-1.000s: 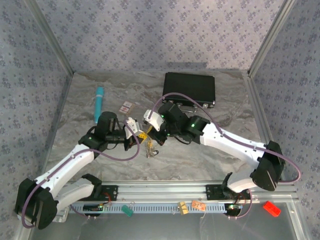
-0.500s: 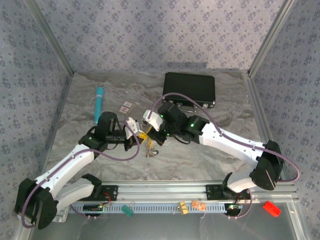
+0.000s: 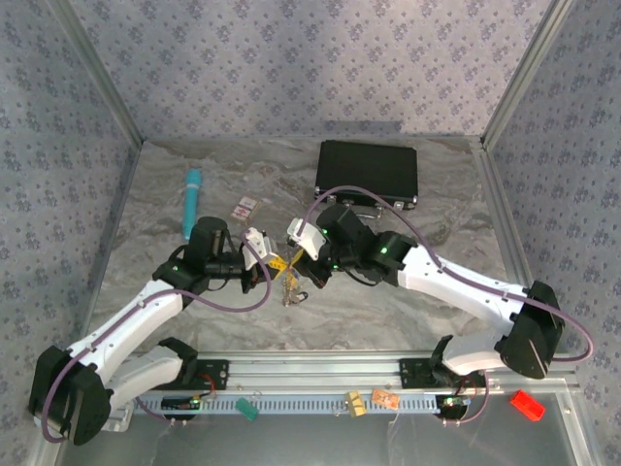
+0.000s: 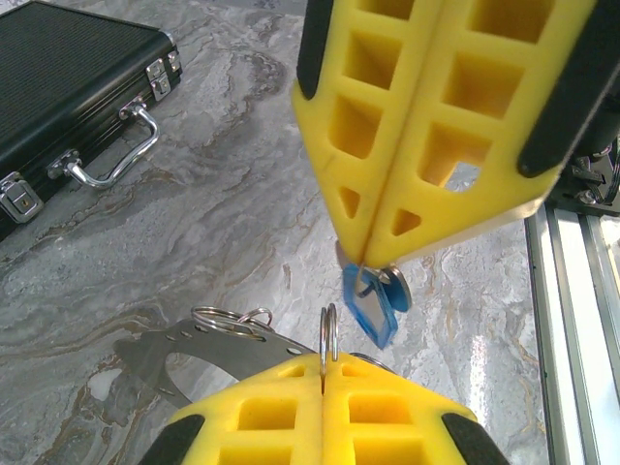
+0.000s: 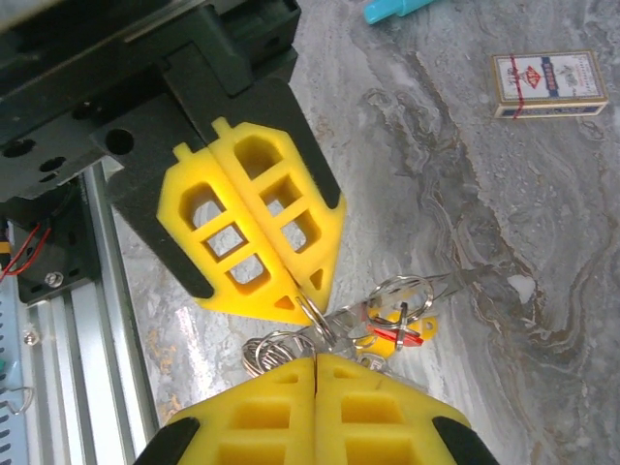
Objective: Put the keys on the keyring
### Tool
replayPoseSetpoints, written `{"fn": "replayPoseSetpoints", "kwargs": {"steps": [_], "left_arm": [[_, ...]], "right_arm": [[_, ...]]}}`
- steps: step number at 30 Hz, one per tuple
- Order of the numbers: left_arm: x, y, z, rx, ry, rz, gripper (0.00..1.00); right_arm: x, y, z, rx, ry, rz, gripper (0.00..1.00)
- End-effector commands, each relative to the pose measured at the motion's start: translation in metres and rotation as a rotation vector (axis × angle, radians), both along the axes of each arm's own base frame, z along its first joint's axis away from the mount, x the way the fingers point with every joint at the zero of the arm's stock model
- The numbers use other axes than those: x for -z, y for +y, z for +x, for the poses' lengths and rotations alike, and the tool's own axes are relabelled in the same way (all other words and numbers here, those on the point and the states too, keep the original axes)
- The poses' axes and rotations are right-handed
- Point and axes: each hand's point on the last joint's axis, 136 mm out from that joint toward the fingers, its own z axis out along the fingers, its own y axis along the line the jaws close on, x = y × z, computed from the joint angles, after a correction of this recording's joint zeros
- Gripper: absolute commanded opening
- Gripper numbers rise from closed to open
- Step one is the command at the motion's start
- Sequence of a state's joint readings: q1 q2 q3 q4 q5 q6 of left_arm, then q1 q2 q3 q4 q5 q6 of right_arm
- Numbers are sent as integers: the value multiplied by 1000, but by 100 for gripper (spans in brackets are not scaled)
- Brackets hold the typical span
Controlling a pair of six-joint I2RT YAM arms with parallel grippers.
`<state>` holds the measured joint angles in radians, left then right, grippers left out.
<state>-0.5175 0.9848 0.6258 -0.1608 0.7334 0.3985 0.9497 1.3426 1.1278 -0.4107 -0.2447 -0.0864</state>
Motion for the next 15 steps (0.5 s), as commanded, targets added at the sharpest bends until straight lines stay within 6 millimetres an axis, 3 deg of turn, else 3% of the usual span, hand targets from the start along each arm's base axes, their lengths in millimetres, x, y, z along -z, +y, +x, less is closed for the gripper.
{"fn": "replayPoseSetpoints", "kwargs": {"steps": [1, 15], "left_arm": [[-19, -7, 0, 32, -31, -48, 0], [-17, -7, -3, 46, -25, -46, 0]], "right_arm": [[-5, 3, -6, -20, 19, 26, 0], [-10, 17, -2, -31, 9, 56, 0]]}}
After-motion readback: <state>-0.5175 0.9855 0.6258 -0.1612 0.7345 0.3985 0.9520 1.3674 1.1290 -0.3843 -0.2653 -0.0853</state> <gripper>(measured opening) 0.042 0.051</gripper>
